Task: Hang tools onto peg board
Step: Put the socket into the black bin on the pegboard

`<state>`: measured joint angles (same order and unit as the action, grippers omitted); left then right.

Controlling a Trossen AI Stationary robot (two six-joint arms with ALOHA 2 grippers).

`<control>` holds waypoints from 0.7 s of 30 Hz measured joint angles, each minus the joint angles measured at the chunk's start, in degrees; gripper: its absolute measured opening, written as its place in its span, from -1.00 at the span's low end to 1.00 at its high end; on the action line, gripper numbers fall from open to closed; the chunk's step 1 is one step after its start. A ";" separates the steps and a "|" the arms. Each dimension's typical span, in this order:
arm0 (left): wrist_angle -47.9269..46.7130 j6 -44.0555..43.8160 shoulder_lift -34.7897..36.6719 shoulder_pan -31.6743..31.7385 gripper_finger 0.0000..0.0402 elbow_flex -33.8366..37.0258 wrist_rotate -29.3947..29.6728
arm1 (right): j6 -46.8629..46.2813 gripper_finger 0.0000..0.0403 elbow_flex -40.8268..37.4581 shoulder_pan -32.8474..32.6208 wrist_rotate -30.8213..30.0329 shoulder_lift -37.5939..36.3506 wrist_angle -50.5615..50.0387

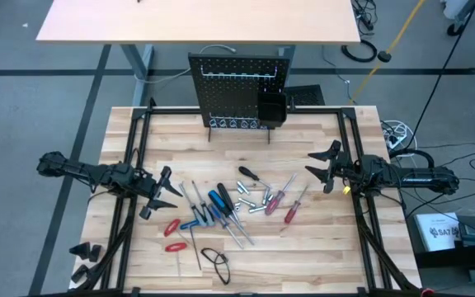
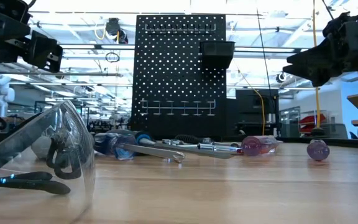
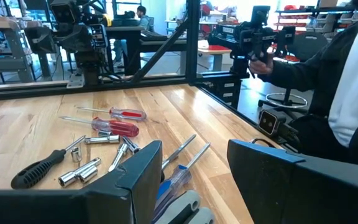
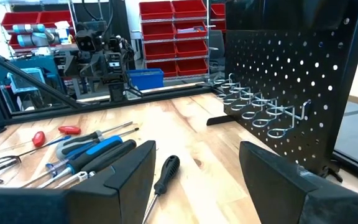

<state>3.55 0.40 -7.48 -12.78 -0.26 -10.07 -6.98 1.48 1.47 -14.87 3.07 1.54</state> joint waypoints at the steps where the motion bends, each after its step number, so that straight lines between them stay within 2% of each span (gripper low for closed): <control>1: 0.00 0.00 0.02 -0.01 -0.06 -0.01 0.00 | -0.84 0.12 0.01 -0.01 0.00 0.00 0.00; 5: 0.00 0.00 0.01 -0.01 -0.06 -0.01 -0.04 | -4.17 0.12 0.01 -0.02 0.00 0.00 -0.01; 12: 0.02 0.34 0.01 0.00 -0.06 0.00 -0.01 | -4.00 0.12 -0.05 0.00 -0.04 0.00 1.11; 16: 0.03 5.58 0.00 0.00 -0.06 0.00 3.53 | -4.00 0.12 -0.05 0.00 -0.04 0.00 1.18; 19: -0.52 8.12 0.02 0.00 -0.06 -0.02 3.60 | -4.11 0.12 -0.05 0.00 -1.23 0.00 1.20; 21: -1.15 12.81 0.00 0.00 -0.06 -0.01 3.79 | -4.40 0.12 -0.05 0.00 -2.30 0.00 1.26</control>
<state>2.40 13.21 -7.49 -12.78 -0.26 -6.27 -11.38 1.43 1.48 -17.17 3.07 2.80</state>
